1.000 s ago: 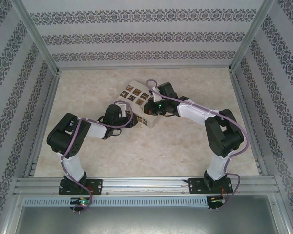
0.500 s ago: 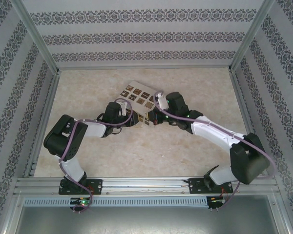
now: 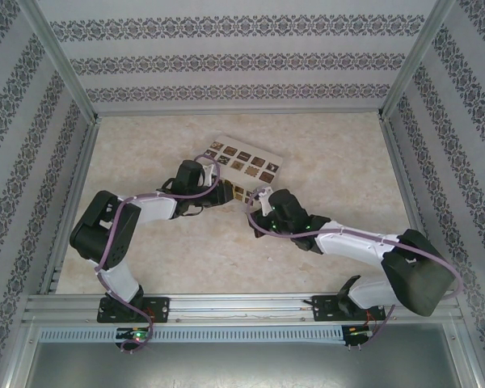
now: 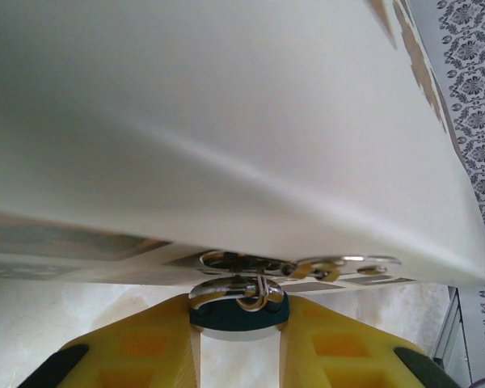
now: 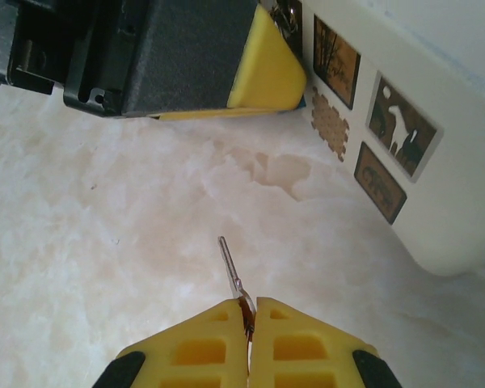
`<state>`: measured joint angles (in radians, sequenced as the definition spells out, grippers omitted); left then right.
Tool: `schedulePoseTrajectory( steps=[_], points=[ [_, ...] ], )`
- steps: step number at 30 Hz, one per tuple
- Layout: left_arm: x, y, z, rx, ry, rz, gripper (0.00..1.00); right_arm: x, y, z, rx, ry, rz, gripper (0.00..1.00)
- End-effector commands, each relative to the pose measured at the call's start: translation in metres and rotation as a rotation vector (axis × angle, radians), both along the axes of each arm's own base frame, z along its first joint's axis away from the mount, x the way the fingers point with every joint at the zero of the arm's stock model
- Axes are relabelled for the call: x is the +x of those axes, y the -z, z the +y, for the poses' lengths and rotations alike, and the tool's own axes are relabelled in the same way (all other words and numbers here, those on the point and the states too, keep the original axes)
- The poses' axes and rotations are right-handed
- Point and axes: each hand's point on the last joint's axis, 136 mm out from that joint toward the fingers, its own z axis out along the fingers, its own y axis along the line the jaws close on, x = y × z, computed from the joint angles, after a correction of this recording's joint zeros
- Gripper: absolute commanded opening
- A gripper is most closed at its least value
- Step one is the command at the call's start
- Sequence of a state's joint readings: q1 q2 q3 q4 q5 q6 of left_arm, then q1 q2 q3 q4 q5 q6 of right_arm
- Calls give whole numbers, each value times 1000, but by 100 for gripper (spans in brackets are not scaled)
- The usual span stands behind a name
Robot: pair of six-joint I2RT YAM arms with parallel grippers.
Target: Unlock the padlock with the key
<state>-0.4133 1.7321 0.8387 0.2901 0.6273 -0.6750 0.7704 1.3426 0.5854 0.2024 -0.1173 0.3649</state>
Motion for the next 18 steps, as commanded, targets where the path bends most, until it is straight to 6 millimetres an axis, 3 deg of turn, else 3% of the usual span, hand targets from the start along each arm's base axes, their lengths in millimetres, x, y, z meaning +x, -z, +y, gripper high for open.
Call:
schedulePoseTrajectory(
  steps=[1, 8, 18],
  points=[
    [-4, -32, -13, -67, 43, -8, 26, 16, -4, 0, -8, 66, -104, 0],
    [0, -39, -18, -116, 28, 29, 26, 25, 3, 5, -11, 111, -147, 0],
    [3, -30, -19, -161, -28, 132, 25, 33, 13, 3, -7, 151, -182, 0]
  ],
)
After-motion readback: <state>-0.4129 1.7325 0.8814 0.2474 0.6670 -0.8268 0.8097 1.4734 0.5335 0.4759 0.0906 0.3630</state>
